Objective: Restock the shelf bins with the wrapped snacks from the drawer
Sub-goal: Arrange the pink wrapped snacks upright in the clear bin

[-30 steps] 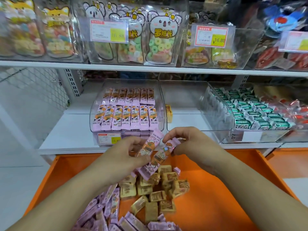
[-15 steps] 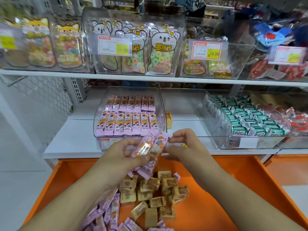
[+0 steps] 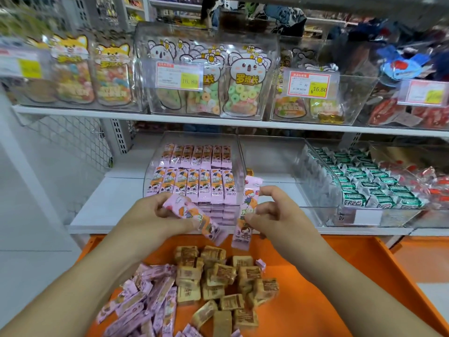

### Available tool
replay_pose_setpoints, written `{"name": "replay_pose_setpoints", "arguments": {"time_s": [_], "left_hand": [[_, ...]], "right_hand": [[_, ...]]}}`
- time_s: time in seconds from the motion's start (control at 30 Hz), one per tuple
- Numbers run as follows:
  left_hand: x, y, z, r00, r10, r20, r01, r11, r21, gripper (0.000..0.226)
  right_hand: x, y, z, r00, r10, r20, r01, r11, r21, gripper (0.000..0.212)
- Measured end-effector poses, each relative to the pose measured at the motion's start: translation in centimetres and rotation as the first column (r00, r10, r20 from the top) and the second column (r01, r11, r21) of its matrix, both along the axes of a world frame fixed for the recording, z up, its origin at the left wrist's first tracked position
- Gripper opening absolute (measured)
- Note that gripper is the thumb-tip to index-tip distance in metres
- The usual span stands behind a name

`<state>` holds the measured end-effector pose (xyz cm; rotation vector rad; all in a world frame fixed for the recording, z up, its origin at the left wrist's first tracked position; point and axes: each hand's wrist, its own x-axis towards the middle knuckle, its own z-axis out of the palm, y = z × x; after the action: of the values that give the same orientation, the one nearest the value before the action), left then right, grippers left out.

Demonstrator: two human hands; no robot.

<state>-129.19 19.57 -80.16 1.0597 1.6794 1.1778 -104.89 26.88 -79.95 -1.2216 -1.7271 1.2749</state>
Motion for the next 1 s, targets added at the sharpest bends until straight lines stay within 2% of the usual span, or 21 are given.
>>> {"name": "replay_pose_setpoints", "arguments": {"time_s": [0.03,0.07,0.1,0.17,0.23,0.27,0.4,0.43,0.5,0.63,0.73,0.83,0.87,0.93,1.0], "left_hand": [[-0.1,0.1,-0.3,0.999,0.005,0.044,-0.005,1.0,0.007,0.077],[0.0,0.2,-0.4,0.997,0.011,0.073,-0.013,1.0,0.019,0.085],[0.3,0.2,-0.6,0.993,0.01,0.113,-0.014,0.999,0.033,0.081],[1.1,0.2,-0.4,0.98,0.014,0.199,-0.022,0.999,0.039,0.059],[1.7,0.1,-0.3,0.963,0.05,0.267,-0.058,0.998,0.021,0.059],[1.9,0.1,-0.4,0.965,0.069,0.252,-0.076,0.997,0.018,0.059],[2.2,-0.4,-0.1,0.988,0.155,0.016,-0.156,0.984,0.088,0.023],[2.0,-0.5,0.0,0.985,0.171,-0.019,-0.167,0.979,0.113,0.021],[1.4,-0.7,0.3,0.987,0.147,-0.06,-0.138,0.983,0.124,0.031],[-0.1,-1.2,0.9,0.998,-0.049,-0.049,0.051,0.998,0.047,0.062],[-1.6,-1.4,1.0,0.983,-0.157,-0.097,0.163,0.985,0.058,0.084],[-3.0,-1.6,0.8,0.961,-0.256,-0.103,0.265,0.96,0.088,0.081],[-3.3,-1.5,0.7,0.954,-0.262,-0.145,0.277,0.955,0.1,0.079],[-3.9,-1.3,0.6,0.937,-0.193,-0.291,0.24,0.961,0.136,0.071],[-4.5,-0.7,0.7,0.881,-0.089,-0.465,0.196,0.963,0.187,0.065]], "right_hand": [[-0.1,0.0,0.0,1.0,0.019,0.01,-0.019,1.0,0.001,0.036],[-0.3,0.0,0.0,0.999,0.039,0.021,-0.039,0.999,0.001,0.034],[-0.6,-0.2,0.0,0.998,0.058,0.033,-0.058,0.998,0.002,0.031],[-1.3,-0.6,-0.1,0.994,0.097,0.043,-0.097,0.995,0.0,0.029],[-2.2,-1.0,-0.2,0.991,0.126,0.035,-0.126,0.992,-0.001,0.026],[-2.7,-1.2,-0.2,0.991,0.129,0.032,-0.13,0.992,0.01,0.023],[-4.0,-1.7,0.0,0.997,0.077,0.025,-0.078,0.996,0.039,0.014],[-4.2,-1.8,0.1,0.997,0.072,0.02,-0.073,0.997,0.019,0.014],[-4.5,-1.9,0.6,0.995,0.096,0.028,-0.096,0.995,-0.023,0.019],[-5.2,-1.7,0.9,0.991,0.131,-0.014,-0.132,0.988,-0.083,0.043],[-5.9,-1.6,0.4,0.988,0.153,-0.029,-0.154,0.985,-0.074,0.055],[-6.7,-1.5,0.3,0.983,0.174,-0.05,-0.176,0.984,-0.025,0.063],[-7.0,-1.5,0.3,0.982,0.183,-0.054,-0.183,0.983,-0.011,0.061],[-7.6,-1.2,0.4,0.982,0.183,-0.046,-0.183,0.983,-0.004,0.053],[-8.5,-0.6,0.6,0.983,0.176,-0.043,-0.176,0.984,-0.001,0.047]]}}
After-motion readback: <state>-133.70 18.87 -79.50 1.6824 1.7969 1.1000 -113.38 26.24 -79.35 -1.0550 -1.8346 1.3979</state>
